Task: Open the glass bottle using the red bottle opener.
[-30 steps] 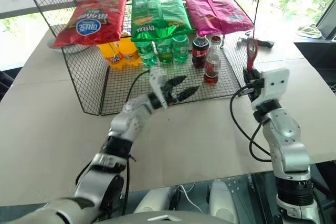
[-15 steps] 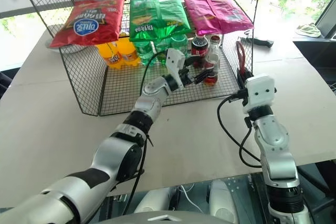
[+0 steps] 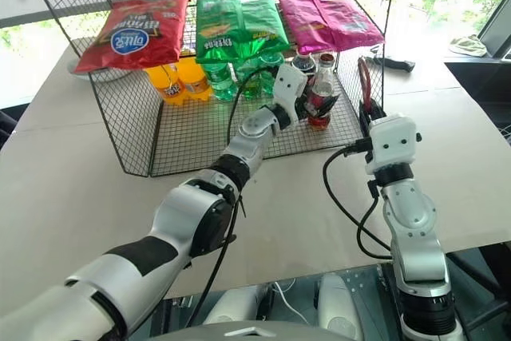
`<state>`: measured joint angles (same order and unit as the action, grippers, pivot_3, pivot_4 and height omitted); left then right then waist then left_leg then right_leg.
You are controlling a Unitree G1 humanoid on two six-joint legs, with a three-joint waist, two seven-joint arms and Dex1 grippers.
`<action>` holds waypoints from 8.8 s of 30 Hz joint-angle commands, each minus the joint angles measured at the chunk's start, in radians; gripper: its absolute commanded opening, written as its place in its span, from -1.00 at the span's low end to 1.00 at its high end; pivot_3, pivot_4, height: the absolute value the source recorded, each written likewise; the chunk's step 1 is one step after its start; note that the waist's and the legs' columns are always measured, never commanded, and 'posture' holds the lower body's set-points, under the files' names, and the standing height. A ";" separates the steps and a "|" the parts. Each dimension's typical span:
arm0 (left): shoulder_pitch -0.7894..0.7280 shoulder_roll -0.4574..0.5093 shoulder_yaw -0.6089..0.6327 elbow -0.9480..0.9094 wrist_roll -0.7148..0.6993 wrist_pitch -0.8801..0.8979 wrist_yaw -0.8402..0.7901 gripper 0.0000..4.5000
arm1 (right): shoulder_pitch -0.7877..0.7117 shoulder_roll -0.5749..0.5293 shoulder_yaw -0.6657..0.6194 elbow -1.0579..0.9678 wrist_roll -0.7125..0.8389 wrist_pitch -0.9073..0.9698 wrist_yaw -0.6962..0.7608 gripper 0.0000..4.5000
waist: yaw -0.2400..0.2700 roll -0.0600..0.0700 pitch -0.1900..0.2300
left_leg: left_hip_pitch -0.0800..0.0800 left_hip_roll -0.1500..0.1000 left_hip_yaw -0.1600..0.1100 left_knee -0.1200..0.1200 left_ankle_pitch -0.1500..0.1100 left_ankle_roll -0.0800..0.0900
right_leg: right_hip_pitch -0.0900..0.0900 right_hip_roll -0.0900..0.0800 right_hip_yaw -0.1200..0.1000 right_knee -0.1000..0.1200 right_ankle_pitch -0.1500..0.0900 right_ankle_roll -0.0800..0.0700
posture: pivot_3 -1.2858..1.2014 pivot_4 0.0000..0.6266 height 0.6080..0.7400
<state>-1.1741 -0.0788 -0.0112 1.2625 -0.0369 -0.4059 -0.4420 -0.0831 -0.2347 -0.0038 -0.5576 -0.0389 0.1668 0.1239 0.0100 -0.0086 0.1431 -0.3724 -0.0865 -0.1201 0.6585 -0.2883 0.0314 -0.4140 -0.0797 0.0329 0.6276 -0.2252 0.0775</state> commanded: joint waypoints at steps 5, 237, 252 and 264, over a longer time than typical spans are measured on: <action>-0.033 -0.040 -0.011 0.027 0.074 -0.001 0.080 0.97 | -0.006 0.025 0.025 -0.077 -0.032 0.021 -0.011 -1.00 | 0.000 0.000 0.000 | 0.000 0.000 0.000 0.001 0.000 0.000 | 0.000 0.000 0.000 0.000 0.000 0.000 | 0.03 -0.52 1.00; 0.864 0.372 -0.088 -1.301 -0.312 0.385 -0.365 -0.32 | -0.549 -0.267 0.345 0.648 -0.586 -0.862 0.083 -1.00 | -0.022 -0.001 -0.002 | 0.013 0.004 0.002 0.006 0.000 -0.001 | 0.008 0.004 0.008 0.008 0.000 -0.001 | 0.03 -0.52 1.00; 0.859 0.368 -0.093 -1.293 -0.311 0.386 -0.368 -0.32 | -0.626 -0.307 0.312 0.639 -0.633 -0.880 0.063 -1.00 | -0.022 0.000 -0.001 | 0.012 0.004 0.002 0.006 0.000 -0.001 | 0.008 0.004 0.008 0.007 0.000 -0.001 | 0.03 -0.52 1.00; 0.862 0.370 -0.096 -1.291 -0.314 0.380 -0.364 -0.32 | -0.649 -0.318 0.290 0.668 -0.645 -0.898 0.035 -1.00 | -0.021 -0.001 -0.001 | 0.012 0.004 0.001 0.001 0.000 -0.001 | 0.008 0.004 0.007 0.002 0.000 -0.001 | 0.03 -0.52 1.00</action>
<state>-0.3393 0.2771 -0.0971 -0.0693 -0.3871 -0.0501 -0.8124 -0.7073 -0.5482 0.3138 0.1281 -0.6942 -0.7251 0.1778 -0.0114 -0.0093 0.1416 -0.3603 -0.0823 -0.1192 0.6588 -0.2885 0.0304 -0.4063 -0.0753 0.0402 0.6296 -0.2250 0.0764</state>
